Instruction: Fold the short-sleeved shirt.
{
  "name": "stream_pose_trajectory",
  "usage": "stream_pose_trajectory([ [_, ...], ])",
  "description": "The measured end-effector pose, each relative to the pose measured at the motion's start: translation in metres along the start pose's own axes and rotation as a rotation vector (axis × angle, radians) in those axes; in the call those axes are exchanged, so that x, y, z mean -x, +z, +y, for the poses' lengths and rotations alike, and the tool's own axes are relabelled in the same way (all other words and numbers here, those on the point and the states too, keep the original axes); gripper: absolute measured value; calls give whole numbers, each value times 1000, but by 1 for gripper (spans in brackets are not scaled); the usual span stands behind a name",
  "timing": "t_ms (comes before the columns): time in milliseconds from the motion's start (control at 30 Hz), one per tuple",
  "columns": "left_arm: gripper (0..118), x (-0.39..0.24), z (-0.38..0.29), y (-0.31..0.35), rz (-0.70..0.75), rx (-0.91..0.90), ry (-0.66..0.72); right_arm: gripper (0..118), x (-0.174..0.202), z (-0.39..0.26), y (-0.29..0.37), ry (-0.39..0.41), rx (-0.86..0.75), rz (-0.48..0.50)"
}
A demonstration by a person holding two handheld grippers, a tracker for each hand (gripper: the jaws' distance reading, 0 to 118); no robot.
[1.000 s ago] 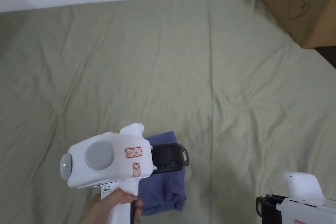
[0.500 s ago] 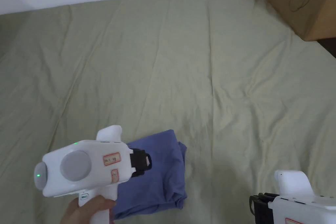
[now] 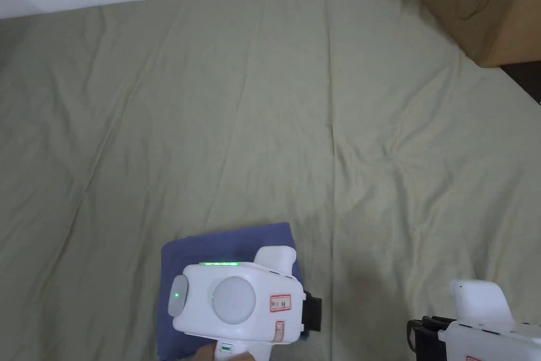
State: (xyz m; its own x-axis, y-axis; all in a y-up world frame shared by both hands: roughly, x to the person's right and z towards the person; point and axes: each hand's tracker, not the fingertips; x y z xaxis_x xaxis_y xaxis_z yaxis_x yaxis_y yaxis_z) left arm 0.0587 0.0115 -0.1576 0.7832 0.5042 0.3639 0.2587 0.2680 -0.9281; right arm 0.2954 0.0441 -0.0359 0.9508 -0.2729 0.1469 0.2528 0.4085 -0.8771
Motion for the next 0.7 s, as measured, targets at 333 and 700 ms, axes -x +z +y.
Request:
stream_pose_trajectory([
  [333,0,42,-22,110,-120,-306,171,1,16,11,5,58,-13,16],
  [700,0,157,-90,177,-71,-498,494,1,95,42,-12,279,-15,107],
])
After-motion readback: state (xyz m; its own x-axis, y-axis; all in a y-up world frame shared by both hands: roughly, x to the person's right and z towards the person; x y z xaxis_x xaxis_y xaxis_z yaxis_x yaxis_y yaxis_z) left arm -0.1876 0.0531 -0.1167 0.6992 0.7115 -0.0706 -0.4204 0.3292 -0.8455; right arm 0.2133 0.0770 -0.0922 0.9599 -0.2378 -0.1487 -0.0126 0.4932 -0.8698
